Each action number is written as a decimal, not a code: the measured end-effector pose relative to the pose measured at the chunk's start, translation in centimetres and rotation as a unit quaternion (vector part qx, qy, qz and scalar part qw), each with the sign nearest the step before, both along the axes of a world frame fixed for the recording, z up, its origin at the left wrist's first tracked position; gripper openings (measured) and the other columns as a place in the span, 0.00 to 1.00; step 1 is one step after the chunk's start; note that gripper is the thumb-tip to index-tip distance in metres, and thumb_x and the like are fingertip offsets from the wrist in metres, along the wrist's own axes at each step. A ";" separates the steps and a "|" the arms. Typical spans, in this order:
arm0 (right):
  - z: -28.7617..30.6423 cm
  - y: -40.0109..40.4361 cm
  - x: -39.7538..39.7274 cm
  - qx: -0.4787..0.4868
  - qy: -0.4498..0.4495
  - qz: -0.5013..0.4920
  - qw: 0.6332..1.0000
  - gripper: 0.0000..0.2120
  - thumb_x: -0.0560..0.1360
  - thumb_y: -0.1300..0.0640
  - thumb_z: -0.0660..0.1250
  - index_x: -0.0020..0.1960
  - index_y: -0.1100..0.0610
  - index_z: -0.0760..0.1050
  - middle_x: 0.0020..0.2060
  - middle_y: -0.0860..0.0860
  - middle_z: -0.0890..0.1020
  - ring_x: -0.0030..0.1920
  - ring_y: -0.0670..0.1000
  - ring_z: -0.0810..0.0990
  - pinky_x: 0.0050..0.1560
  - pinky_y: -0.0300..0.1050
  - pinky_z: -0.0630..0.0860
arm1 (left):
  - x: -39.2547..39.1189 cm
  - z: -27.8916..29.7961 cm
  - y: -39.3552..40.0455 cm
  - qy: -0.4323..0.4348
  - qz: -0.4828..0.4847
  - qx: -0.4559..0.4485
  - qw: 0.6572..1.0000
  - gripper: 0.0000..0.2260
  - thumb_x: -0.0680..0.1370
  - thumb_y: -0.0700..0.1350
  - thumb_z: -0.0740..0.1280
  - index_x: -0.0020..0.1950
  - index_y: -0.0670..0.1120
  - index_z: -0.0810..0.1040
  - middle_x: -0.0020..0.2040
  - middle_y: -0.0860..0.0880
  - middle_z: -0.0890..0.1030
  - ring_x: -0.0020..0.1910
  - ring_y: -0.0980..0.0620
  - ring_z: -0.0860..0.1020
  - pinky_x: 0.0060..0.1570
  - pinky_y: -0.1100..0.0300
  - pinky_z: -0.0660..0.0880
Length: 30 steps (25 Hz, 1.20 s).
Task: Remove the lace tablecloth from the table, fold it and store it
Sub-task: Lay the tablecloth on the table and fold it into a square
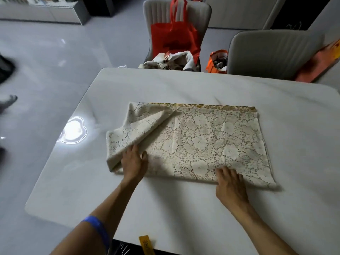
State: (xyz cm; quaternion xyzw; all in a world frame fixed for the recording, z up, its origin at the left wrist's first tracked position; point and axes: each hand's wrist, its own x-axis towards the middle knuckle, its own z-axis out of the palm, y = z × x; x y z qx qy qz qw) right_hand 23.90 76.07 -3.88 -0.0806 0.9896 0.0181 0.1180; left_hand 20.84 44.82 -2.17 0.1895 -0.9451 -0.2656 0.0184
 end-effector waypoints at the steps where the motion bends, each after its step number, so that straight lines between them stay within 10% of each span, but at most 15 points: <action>1: -0.3 -1.7 -0.1 -0.028 -0.002 0.021 0.999 0.24 0.65 0.61 0.70 0.62 0.55 0.75 0.61 0.54 0.78 0.57 0.59 0.77 0.52 0.57 0.75 | -0.4 -0.1 -1.4 -0.022 0.057 -0.022 0.998 0.20 0.77 0.44 0.67 0.68 0.43 0.72 0.66 0.39 0.73 0.62 0.38 0.72 0.59 0.45 0.69; 5: -0.4 -5.8 -0.3 -0.066 -0.013 0.021 0.998 0.26 0.66 0.58 0.71 0.65 0.51 0.75 0.64 0.53 0.77 0.57 0.58 0.77 0.52 0.54 0.76 | -2.3 0.1 -5.8 -0.053 0.254 0.060 0.964 0.28 0.74 0.49 0.70 0.72 0.46 0.66 0.70 0.40 0.69 0.68 0.36 0.68 0.64 0.39 0.66; 8: -1.0 -5.2 -0.9 -0.058 0.017 0.051 0.997 0.26 0.62 0.63 0.73 0.60 0.52 0.79 0.60 0.53 0.81 0.52 0.59 0.80 0.44 0.54 0.79 | -3.7 -0.7 -9.9 -0.098 0.411 0.248 0.872 0.35 0.68 0.45 0.76 0.72 0.42 0.66 0.68 0.39 0.72 0.64 0.36 0.72 0.58 0.45 0.74; 14: -0.7 -3.8 -1.4 -0.028 0.018 0.050 0.998 0.21 0.72 0.66 0.66 0.62 0.49 0.76 0.56 0.48 0.78 0.48 0.54 0.77 0.44 0.49 0.77 | -1.9 -1.2 -12.7 0.108 0.383 0.387 0.832 0.06 0.72 0.37 0.68 0.41 0.48 0.78 0.41 0.47 0.80 0.43 0.46 0.76 0.44 0.55 0.75; 19: -0.5 -3.0 -0.4 -0.023 0.015 0.024 0.999 0.20 0.73 0.66 0.66 0.61 0.50 0.78 0.52 0.48 0.79 0.46 0.54 0.77 0.42 0.48 0.76 | 1.9 -1.2 -13.6 0.028 0.566 0.333 0.753 0.29 0.69 0.41 0.74 0.68 0.45 0.69 0.64 0.45 0.75 0.58 0.44 0.76 0.60 0.51 0.74; 24: 0.3 1.2 0.8 -0.151 -0.084 0.021 0.985 0.24 0.71 0.61 0.64 0.66 0.50 0.75 0.64 0.46 0.75 0.60 0.53 0.74 0.60 0.49 0.73 | 4.6 0.5 -3.8 0.007 0.170 0.080 0.982 0.29 0.71 0.40 0.73 0.71 0.47 0.69 0.72 0.40 0.67 0.68 0.36 0.68 0.65 0.38 0.69; 27: 0.6 6.5 1.3 -0.178 -0.018 -0.177 0.968 0.25 0.70 0.57 0.67 0.67 0.51 0.73 0.67 0.49 0.74 0.65 0.56 0.71 0.64 0.52 0.69 | 4.7 0.1 4.6 -0.020 -0.188 0.095 0.977 0.17 0.76 0.43 0.69 0.65 0.47 0.77 0.67 0.43 0.75 0.65 0.41 0.74 0.62 0.46 0.73; 30: 0.5 12.1 1.1 -0.213 0.006 -0.456 0.864 0.29 0.69 0.54 0.70 0.69 0.55 0.68 0.67 0.57 0.72 0.64 0.63 0.71 0.60 0.57 0.70 | 4.2 -1.3 11.4 -0.103 -0.356 -0.031 0.928 0.28 0.74 0.51 0.68 0.73 0.53 0.67 0.76 0.49 0.64 0.74 0.45 0.63 0.70 0.46 0.64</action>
